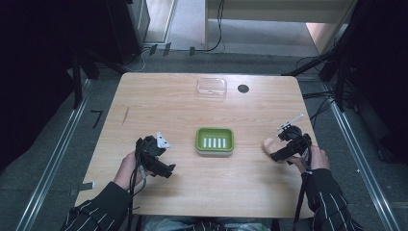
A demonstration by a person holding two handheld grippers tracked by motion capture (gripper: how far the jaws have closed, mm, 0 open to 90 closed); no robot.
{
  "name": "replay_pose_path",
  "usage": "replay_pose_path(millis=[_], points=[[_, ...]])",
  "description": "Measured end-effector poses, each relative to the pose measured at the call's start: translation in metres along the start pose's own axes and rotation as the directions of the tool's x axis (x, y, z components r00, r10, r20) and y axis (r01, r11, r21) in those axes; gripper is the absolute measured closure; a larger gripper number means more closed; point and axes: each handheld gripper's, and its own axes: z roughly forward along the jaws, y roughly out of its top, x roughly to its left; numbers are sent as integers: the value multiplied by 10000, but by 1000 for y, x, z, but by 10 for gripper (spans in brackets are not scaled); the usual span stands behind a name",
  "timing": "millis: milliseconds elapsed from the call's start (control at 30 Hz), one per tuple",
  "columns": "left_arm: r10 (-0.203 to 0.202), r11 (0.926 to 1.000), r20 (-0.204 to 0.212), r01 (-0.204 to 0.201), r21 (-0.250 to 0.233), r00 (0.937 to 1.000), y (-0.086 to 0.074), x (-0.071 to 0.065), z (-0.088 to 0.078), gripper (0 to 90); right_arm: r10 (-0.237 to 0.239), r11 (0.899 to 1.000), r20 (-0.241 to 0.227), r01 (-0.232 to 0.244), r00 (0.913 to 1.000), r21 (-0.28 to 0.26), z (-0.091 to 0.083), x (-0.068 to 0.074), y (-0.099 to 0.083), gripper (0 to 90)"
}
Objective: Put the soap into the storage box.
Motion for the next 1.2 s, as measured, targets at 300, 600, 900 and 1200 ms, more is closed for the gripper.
replay_pose_path(millis=[300,600,900,1200], points=[[0,10000,-6,0,9,10000,0,0,0,1,-152,9998,-41,153,9999,97,5,-1,9,63],[2,10000,-3,-2,-2,10000,0,0,0,2,-328,9994,-237,331,9992,116,9,-3,19,64],[-1,10000,15,1,5,10000,0,0,0,1,-495,9979,-438,512,9978,386,17,-4,27,63],[-23,10000,16,23,10,10000,0,0,0,1,-893,9926,-578,936,9943,771,26,-6,33,138]])
